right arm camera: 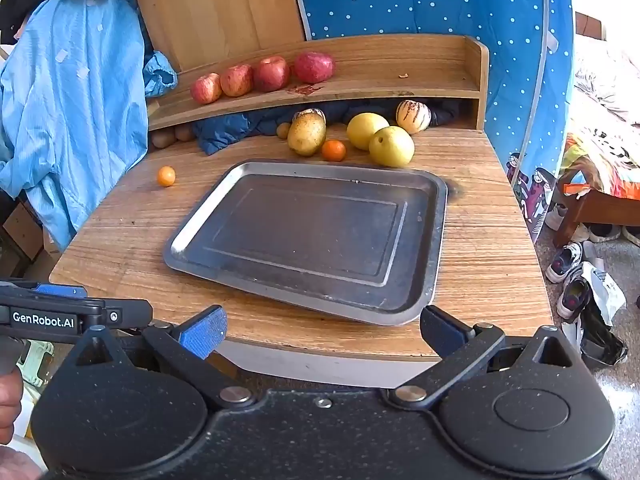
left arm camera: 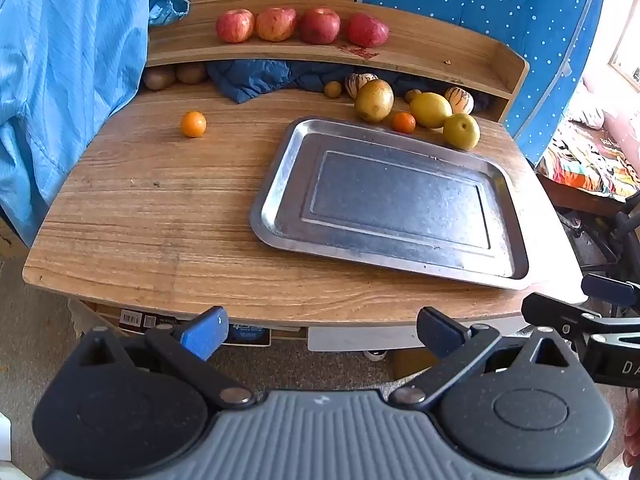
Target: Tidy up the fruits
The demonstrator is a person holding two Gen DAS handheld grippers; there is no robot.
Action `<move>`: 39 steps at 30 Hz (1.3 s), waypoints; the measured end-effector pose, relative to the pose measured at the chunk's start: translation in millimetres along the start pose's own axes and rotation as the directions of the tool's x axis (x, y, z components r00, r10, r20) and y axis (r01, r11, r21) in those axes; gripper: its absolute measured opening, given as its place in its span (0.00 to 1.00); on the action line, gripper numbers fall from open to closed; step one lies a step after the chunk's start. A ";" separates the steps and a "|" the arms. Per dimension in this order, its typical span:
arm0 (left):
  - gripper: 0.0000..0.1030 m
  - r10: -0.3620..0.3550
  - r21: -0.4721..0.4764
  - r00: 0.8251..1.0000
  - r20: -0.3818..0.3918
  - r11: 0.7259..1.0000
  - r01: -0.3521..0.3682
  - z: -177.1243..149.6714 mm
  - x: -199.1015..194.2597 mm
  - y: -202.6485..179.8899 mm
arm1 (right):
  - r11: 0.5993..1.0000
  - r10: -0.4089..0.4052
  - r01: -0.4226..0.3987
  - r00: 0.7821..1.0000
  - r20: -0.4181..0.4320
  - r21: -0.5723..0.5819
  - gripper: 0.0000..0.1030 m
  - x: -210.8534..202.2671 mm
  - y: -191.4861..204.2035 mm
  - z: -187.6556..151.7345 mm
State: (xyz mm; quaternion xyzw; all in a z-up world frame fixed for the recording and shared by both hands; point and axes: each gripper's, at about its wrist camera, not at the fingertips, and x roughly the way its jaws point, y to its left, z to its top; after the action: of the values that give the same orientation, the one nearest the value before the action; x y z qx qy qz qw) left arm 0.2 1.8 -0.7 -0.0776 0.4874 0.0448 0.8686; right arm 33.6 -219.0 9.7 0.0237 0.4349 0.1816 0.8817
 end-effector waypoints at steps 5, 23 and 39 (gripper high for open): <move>0.99 0.009 -0.006 1.000 0.006 1.000 -0.009 -8.7 0.9 -8.6 | 1.000 0.001 -0.001 1.000 0.000 0.007 0.99 -2.6 -6.0 0.6; 0.99 0.035 -0.042 0.999 -0.012 0.998 -0.035 -2.0 6.9 -17.6 | 1.000 0.027 -0.027 1.000 -0.015 -0.016 0.99 9.2 -17.9 5.1; 0.99 0.072 -0.093 0.997 -0.024 0.993 -0.074 -6.0 12.7 -36.4 | 0.994 0.073 -0.076 0.997 -0.039 -0.074 0.99 16.7 -33.9 11.4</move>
State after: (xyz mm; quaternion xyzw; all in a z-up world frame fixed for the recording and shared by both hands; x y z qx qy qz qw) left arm 7.4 -35.0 -11.2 -0.1010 0.4961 0.0986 0.8567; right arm 61.9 -243.6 -2.7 0.0031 0.4424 0.2311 0.8665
